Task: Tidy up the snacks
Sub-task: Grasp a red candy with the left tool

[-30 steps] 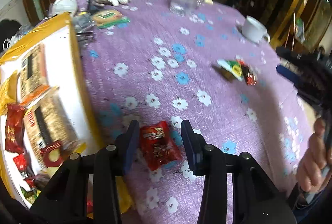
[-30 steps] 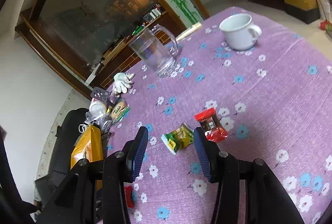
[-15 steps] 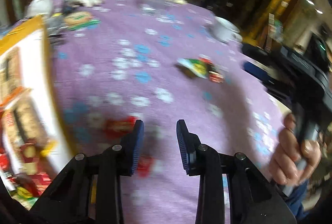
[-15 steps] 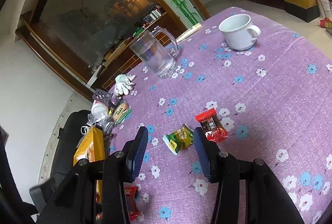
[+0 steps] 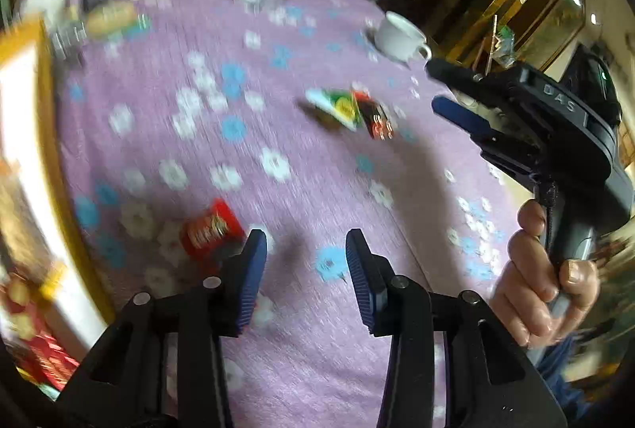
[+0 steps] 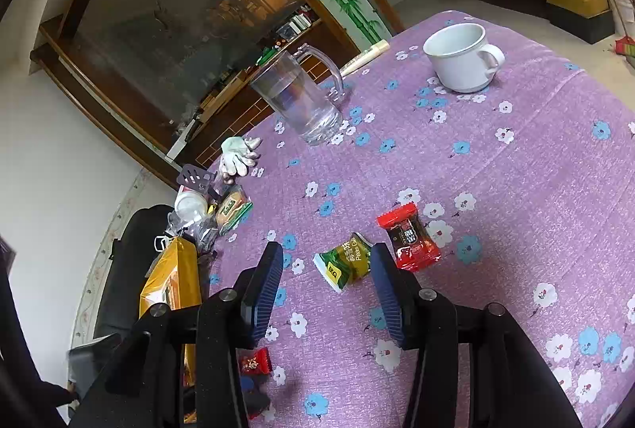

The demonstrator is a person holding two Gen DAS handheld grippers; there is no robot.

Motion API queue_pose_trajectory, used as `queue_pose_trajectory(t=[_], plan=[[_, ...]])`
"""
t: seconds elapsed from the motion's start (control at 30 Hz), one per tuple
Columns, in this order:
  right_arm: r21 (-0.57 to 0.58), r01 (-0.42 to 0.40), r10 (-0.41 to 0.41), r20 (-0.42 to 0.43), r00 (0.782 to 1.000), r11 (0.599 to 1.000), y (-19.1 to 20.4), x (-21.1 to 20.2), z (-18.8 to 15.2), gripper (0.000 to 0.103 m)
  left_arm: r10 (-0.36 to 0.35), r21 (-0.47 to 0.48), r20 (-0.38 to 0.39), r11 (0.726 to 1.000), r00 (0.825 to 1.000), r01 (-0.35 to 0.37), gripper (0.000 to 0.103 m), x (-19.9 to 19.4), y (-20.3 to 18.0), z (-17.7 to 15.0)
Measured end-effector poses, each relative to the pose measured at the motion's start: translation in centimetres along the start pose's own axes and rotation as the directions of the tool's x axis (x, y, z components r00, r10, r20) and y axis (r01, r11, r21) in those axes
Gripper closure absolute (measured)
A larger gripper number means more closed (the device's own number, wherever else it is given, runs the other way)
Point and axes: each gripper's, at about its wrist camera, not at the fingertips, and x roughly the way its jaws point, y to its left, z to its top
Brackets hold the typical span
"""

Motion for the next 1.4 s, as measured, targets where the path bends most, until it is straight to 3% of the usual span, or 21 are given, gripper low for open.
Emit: queue_pose_trajectory(t=[0.13,0.23,0.33,0.47,0.53,0.57,0.6,0.7,0.83,0.93,1.03,1.07,1.13,1.23,1.4], plan=[[0.001,0.0,0.0,0.004,1.0,1.0,0.0,-0.1,0.1,0.054,0.093,0.023,0.006,0.995,0.996,-0.093,0.064,0.5,0.4,0.3],[0.001,-0.004,0.004,-0.002,1.0,1.0,0.0,0.0,0.0,0.054,0.158,0.045,0.002,0.986,0.987,-0.158,0.057,1.4,0.8,0.5],[-0.005,-0.004,0.004,-0.006,1.0,1.0,0.1,0.0,0.0,0.054,0.165,0.03,-0.031,0.986,0.986,-0.164,0.056,2.8,1.6,0.7],[-0.007,-0.002,0.002,-0.007,1.0,1.0,0.1,0.1,-0.2,0.054,0.106,0.025,-0.078,0.994,0.991,-0.104,0.056,3.4,1.6,0.4],[-0.004,-0.004,0.004,-0.009,1.0,1.0,0.1,0.1,-0.2,0.054,-0.024,-0.012,-0.131,1.0,0.991,0.023,0.057,3.4,1.4,0.0],[-0.003,-0.007,0.007,-0.011,1.0,1.0,0.1,0.2,-0.2,0.054,-0.064,-0.023,-0.141,0.998,0.988,0.061,0.057,3.3,1.2,0.0],[-0.003,-0.008,0.008,-0.012,1.0,1.0,0.1,0.2,-0.2,0.054,-0.059,-0.017,-0.134,0.998,0.989,0.057,0.057,3.0,1.1,0.0],[-0.004,-0.011,0.011,-0.013,1.0,1.0,0.2,0.2,-0.3,0.054,0.043,0.015,-0.091,0.999,0.995,-0.042,0.057,2.4,0.8,0.2],[-0.004,-0.009,0.009,-0.011,1.0,1.0,0.1,0.2,-0.3,0.054,0.08,0.078,-0.113,0.994,0.99,-0.071,0.057,2.6,0.2,-0.3],[-0.004,-0.007,0.007,-0.012,1.0,1.0,0.1,0.1,-0.3,0.054,0.144,0.203,-0.094,0.971,0.985,-0.123,0.057,2.7,-1.6,-1.3],[-0.004,-0.008,0.008,-0.011,1.0,1.0,0.1,0.1,-0.3,0.054,0.154,0.258,-0.093,0.958,0.984,-0.126,0.057,2.8,-2.4,-1.9],[-0.004,-0.008,0.008,-0.011,1.0,1.0,0.1,0.1,-0.3,0.054,0.171,0.271,-0.089,0.952,0.981,-0.142,0.057,3.0,-2.5,-2.0],[-0.003,-0.008,0.008,-0.012,1.0,1.0,0.1,0.1,-0.3,0.054,0.189,0.288,-0.092,0.945,0.978,-0.155,0.069,3.5,-2.5,-2.4],[-0.002,-0.009,0.009,-0.012,1.0,1.0,0.1,0.1,-0.3,0.054,0.189,0.297,-0.067,0.941,0.98,-0.161,0.073,3.5,-2.6,-2.6],[-0.004,-0.01,0.01,-0.013,1.0,1.0,0.1,0.1,-0.4,0.054,0.183,0.247,-0.032,0.954,0.983,-0.17,0.081,3.4,-2.2,-2.5]])
